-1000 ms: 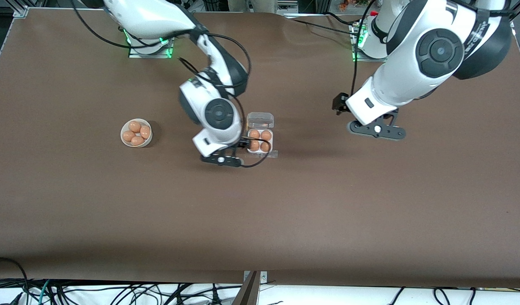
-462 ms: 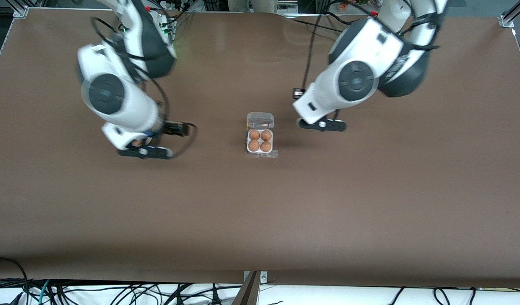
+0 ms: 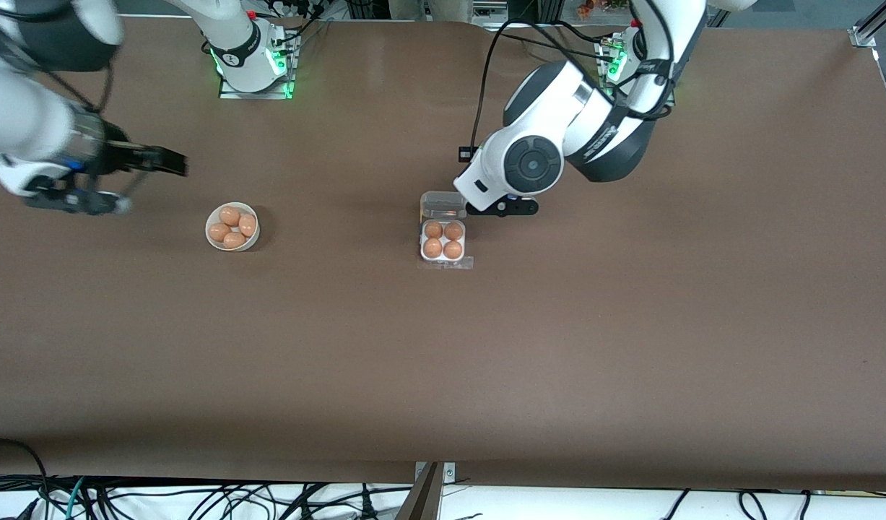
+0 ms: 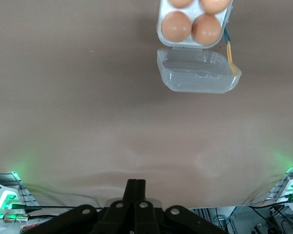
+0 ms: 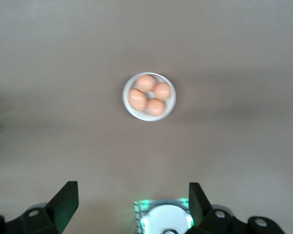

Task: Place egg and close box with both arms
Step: 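Swing the lid shut with the left gripper while the right gripper withdraws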

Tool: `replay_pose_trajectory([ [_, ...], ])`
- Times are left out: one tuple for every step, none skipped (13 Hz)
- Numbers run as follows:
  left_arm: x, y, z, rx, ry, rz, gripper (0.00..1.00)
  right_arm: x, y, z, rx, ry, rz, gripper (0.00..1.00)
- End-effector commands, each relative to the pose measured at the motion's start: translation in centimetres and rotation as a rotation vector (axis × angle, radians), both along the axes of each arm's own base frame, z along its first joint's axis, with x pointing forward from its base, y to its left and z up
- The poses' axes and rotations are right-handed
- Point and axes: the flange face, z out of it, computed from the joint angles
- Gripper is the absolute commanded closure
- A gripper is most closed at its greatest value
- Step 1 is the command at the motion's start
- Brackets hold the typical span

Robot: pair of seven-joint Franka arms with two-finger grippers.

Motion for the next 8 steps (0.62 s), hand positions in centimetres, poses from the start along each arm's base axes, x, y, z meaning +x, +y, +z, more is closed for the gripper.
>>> replay_pose_trajectory([
  [-0.9,-2.7,-3.2,-0.001,0.036,0.002,1.00,0.0,-4.3,0.9,0.013,-0.015,0.036,0.00],
  [-1.7,-3.8,-4.7,-0.004,0.060,-0.003,1.00,0.2,-6.6,1.6,0.019,-0.041,0.035,0.00],
  [-1.8,-4.4,-6.2,-0.006,0.070,0.002,1.00,0.3,-7.9,2.5,0.020,-0.063,0.046,0.00],
  [-2.1,-5.1,-7.4,-0.006,0.064,0.004,1.00,0.3,-8.1,3.0,0.019,-0.072,0.052,0.00],
  [-2.2,-5.4,-8.2,-0.005,0.070,0.006,1.00,0.4,-7.9,2.9,0.016,-0.070,0.054,0.00],
  [-2.1,-5.5,-9.1,-0.005,0.063,0.014,1.00,0.1,-8.0,3.3,0.014,-0.069,0.050,0.00],
  [-2.4,-6.4,-9.7,-0.012,0.044,0.012,1.00,-0.2,-8.0,3.7,0.019,-0.072,0.049,0.00],
  [-2.3,-6.6,-10.5,-0.015,0.032,0.021,1.00,-0.4,-8.0,3.9,0.022,-0.070,0.045,0.00],
])
